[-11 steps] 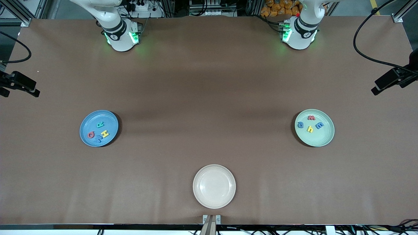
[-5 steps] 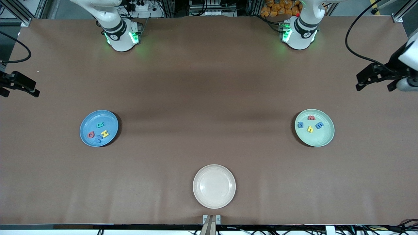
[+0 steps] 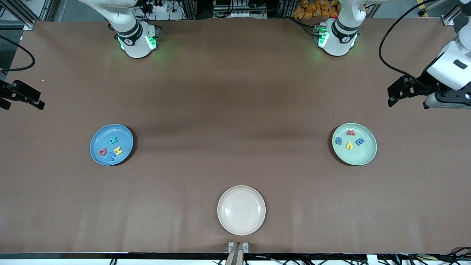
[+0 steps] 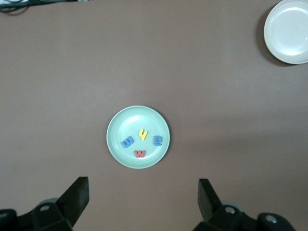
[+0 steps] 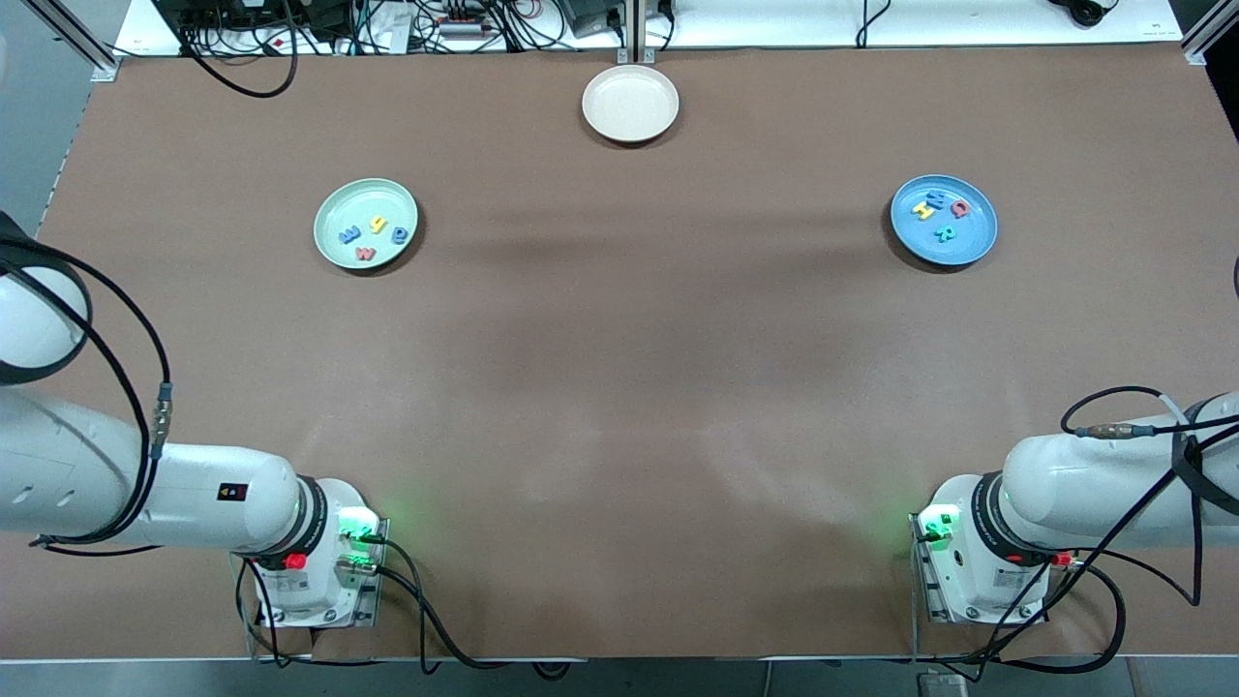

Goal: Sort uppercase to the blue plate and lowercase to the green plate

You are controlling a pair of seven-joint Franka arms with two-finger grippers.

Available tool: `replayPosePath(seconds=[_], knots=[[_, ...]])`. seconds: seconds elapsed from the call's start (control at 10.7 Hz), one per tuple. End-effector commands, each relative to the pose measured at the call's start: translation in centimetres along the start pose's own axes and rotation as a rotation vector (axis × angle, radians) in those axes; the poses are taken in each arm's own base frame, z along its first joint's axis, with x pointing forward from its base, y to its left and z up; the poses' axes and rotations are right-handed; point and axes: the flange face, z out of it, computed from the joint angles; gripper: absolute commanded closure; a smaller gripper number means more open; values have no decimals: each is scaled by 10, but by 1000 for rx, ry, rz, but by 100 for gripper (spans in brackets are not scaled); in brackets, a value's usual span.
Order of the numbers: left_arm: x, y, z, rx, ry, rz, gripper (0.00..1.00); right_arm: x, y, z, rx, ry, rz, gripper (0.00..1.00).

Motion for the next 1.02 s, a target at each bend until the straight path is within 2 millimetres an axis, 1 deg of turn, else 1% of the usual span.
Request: replayPosePath(seconds=[0.0,0.19,0.28,0.74,0.93], knots=[[-6,17,9,9,16,46,0,2,3,-4,5,3,0,0],[-7,17,8,11,20,45,0,2,3,-4,5,3,0,0],[-9,9,4,14,23,42,0,2,3,-4,5,3,0,0],[-9,6,4,12,20,35,0,2,5,-4,5,3,5,0],[-9,-3,3,12,21,22,0,2,5,-4,5,3,5,0]])
